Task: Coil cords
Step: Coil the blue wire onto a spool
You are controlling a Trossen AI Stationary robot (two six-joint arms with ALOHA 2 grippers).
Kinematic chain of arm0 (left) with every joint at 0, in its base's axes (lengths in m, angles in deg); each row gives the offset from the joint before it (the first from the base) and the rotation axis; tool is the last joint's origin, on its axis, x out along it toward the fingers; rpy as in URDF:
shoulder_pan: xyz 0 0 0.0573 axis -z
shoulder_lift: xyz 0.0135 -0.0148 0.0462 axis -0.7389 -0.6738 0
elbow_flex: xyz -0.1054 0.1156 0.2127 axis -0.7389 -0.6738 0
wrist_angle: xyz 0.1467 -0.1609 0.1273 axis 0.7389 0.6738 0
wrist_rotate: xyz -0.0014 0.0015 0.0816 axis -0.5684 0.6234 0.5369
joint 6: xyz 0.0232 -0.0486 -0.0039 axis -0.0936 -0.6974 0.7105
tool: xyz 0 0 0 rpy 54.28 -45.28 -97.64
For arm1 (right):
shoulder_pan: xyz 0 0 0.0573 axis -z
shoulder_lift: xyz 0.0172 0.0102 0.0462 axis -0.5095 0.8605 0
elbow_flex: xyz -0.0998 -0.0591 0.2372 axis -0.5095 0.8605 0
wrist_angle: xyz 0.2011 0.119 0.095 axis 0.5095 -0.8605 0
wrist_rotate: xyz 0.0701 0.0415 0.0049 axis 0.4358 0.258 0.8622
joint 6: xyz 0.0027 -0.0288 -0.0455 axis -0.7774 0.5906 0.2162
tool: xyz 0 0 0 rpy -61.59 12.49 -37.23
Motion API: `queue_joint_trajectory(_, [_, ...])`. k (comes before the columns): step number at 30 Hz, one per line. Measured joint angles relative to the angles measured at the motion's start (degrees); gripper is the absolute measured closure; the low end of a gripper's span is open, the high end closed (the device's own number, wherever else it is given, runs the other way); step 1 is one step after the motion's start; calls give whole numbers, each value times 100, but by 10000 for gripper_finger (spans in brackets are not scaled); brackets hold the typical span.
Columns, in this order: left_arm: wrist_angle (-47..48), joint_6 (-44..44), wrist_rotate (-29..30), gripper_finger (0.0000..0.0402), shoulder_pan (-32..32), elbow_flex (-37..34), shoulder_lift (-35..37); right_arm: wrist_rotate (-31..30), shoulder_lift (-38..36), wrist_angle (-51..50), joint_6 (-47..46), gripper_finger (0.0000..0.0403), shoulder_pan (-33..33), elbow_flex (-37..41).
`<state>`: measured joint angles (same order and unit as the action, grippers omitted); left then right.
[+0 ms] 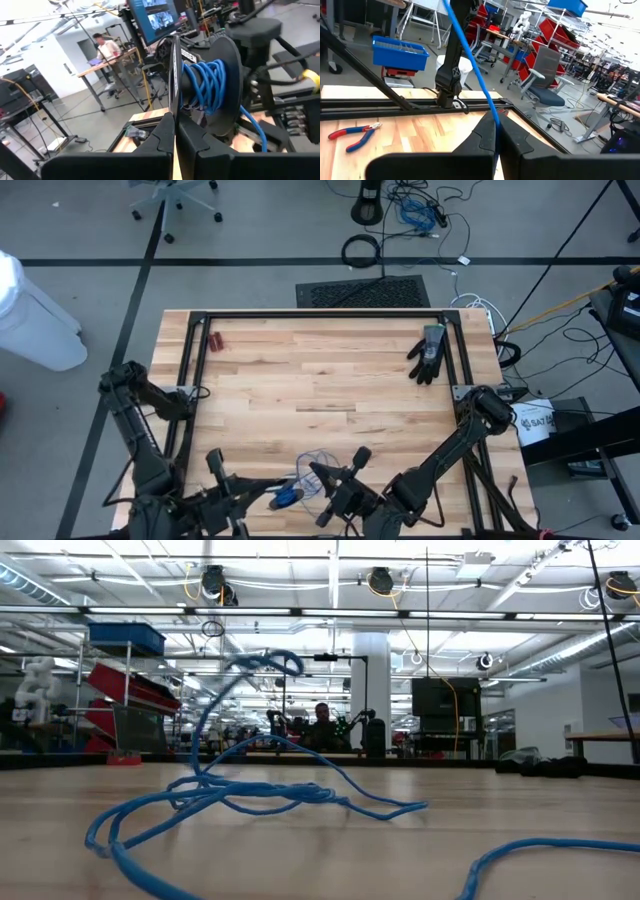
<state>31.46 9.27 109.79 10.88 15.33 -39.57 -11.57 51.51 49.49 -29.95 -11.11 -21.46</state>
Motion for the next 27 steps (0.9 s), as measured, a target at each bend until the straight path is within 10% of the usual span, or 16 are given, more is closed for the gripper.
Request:
queue_joint_trajectory(13, [159, -35, 897, 395, 460, 0, 27, 104, -2, -709, -333, 402, -151, 0])
queue_joint_trajectory(27, [-517, -44, 1296, 395, 503, 0, 38, 1956, 304, -4272, -4897, 352, -371, 9])
